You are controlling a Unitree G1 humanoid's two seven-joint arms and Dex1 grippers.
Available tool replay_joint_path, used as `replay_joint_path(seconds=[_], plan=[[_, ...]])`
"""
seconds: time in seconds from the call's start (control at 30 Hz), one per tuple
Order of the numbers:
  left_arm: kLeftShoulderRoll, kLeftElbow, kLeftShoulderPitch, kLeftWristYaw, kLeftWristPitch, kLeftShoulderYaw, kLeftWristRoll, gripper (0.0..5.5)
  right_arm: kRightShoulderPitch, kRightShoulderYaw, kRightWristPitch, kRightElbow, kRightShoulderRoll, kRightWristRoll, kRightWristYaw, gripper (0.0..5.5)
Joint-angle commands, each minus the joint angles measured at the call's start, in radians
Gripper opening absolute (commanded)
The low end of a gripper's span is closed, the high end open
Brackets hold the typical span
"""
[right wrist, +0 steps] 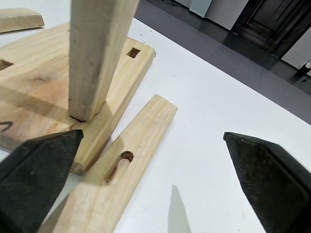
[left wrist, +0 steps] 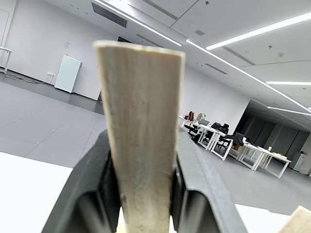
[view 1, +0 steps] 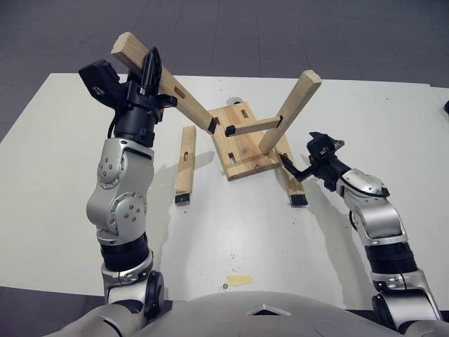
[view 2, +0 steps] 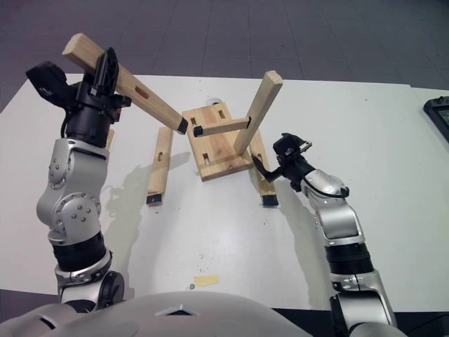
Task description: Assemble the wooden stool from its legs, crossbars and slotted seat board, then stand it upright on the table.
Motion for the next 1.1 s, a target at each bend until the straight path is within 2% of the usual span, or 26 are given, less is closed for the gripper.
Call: replay_joint_path(seconds=[0.03,0.4,0.83,1.1], plan=[[-0.003,-0.001,-0.019,0.002,0.006,-0.003,0.019,1.03,-0.003,0.031,0.057,0.040,-0.007,-0.067,-0.028,5.40],[-0.012,0.008,-0.021,0.000,0.016,-0.006,0.031,1.03,-0.072,-0.017,0.060,0.134,-0.040,-0.130,-0.082,5.40],[-0.038,-0.016,0.008,-0.004,0.072,-0.061,0.013,1.03,-0.207,0.105,-0.053,0.299,0.058,-0.246,-0.126,5.40],[-0.059,-0.046,0.060,0.029,0.124,-0.054,0.006,1.03,-0.146,0.118,0.011,0.170,0.064,-0.212,-0.037,5.40]])
